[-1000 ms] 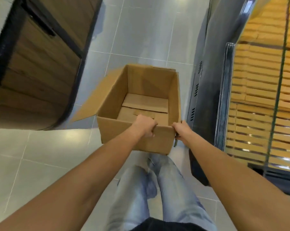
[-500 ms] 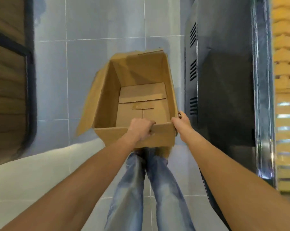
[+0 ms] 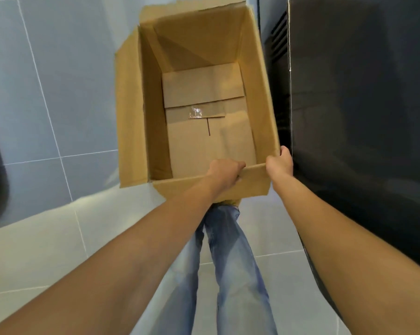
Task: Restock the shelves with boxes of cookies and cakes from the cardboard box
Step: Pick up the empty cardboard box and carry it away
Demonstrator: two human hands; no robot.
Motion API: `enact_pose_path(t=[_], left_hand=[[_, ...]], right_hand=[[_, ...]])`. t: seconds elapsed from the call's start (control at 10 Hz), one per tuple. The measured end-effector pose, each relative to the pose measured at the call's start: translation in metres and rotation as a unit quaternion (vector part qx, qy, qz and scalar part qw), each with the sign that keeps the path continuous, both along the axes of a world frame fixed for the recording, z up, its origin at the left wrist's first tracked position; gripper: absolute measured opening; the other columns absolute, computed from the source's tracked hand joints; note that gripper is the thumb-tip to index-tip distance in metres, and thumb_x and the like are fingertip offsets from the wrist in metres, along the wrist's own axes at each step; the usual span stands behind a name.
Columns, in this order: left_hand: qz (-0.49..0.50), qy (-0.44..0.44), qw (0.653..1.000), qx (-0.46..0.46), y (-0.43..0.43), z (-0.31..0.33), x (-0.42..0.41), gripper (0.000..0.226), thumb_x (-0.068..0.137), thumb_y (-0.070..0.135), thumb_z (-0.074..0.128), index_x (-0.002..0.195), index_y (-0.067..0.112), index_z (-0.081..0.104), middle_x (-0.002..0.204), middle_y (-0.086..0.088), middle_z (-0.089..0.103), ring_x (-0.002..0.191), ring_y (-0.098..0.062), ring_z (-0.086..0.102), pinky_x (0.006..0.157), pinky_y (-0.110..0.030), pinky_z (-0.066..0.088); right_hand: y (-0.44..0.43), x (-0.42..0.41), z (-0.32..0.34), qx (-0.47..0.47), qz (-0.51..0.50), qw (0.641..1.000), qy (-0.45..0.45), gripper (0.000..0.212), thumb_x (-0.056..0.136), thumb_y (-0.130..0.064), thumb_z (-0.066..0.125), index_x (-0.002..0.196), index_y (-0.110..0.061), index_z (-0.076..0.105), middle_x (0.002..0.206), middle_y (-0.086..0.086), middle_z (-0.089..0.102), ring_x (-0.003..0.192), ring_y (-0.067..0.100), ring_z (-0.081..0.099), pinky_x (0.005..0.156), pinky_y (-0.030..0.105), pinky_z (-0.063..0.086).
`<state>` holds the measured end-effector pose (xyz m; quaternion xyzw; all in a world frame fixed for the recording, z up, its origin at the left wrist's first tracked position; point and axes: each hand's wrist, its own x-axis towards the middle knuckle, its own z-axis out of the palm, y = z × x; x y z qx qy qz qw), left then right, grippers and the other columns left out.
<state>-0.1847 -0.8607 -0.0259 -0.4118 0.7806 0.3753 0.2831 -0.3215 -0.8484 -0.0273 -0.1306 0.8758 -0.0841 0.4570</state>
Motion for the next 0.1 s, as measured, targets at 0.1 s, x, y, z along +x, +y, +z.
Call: enact_pose_path(t=[0.1], left_hand=[[-0.009,0.005,0.999,0.035,0.0002,-0.0014,-0.0046,0.044,0.097,0.020,0.044,0.141,0.026,0.038,0.132,-0.008,0.056,0.122,-0.029,0.053,0.088,-0.036,0.045]], right_hand=[[0.0059,0.0084,0.0065,0.006,0.026,1.000,-0.002,0.043,0.091,-0.004,0.041,0.134,-0.010,0.046,0.131,0.010,0.054,0.123,0.031,0.050,0.100,0.037,0.041]])
